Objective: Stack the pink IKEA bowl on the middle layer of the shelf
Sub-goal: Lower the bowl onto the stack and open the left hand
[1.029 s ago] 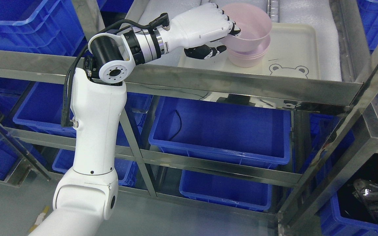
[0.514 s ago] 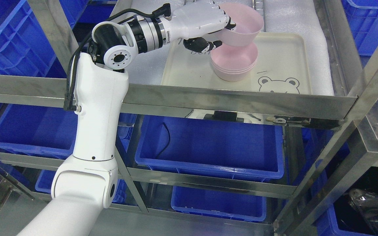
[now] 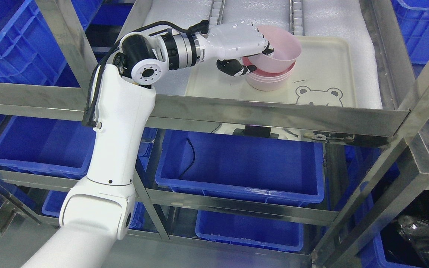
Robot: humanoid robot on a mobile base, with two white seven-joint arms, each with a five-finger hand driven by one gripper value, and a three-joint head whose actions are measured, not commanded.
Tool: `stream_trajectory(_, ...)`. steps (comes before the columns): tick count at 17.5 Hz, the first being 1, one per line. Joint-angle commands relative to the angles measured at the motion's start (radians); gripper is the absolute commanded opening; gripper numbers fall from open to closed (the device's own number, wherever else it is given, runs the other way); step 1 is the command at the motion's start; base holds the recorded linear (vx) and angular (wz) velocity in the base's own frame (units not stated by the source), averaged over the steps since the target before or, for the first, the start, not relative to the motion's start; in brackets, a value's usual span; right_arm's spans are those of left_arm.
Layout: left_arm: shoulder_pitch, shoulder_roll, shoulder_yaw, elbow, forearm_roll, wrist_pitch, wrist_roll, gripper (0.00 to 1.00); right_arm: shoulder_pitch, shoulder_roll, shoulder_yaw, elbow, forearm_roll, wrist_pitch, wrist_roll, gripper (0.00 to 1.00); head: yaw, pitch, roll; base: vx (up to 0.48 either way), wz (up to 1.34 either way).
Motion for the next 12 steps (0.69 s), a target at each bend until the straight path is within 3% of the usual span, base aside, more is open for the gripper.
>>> stream_trajectory(1, 0.004, 0.017, -0.026, -0.018, -0.006, -0.005, -0.001, 0.05, 0.023, -0.018, 0.000, -0.017, 0.000, 0.000, -0.001, 1.00, 0.0000, 0.000, 0.000, -0.020, 0.00)
stream_trajectory(3, 0.003, 0.017, -0.026, -0.013, -0.009, -0.004, 0.004, 0.14, 0.023, -0.018, 0.000, -0.017, 0.000, 0.000, -0.001, 1.00, 0.0000, 0.000, 0.000, 0.000, 0.00)
stream_trajectory(5, 0.003, 0.017, -0.023, -0.012, -0.009, 0.004, 0.005, 0.47, 0.023, -0.018, 0.000, -0.017, 0.000, 0.000, -0.001, 1.00, 0.0000, 0.000, 0.000, 0.000, 0.00)
stream_trajectory(6, 0.003, 0.017, -0.016, -0.012, -0.009, 0.005, 0.004, 0.58, 0.023, -0.018, -0.001, -0.017, 0.000, 0.000, -0.001, 1.00, 0.0000, 0.000, 0.000, 0.000, 0.00)
stream_trajectory(10, -0.019, 0.017, 0.019, -0.012, -0.004, 0.007, 0.005, 0.82, 0.023, -0.018, 0.000, -0.017, -0.001, 0.000, -0.001, 1.00, 0.0000, 0.000, 0.000, 0.000, 0.00)
stream_trajectory(12, -0.045, 0.017, 0.043, -0.012, 0.002, 0.008, 0.005, 0.89, 0.023, -0.018, 0.000, -0.017, 0.000, 0.000, -0.001, 1.00, 0.0000, 0.000, 0.000, 0.000, 0.00)
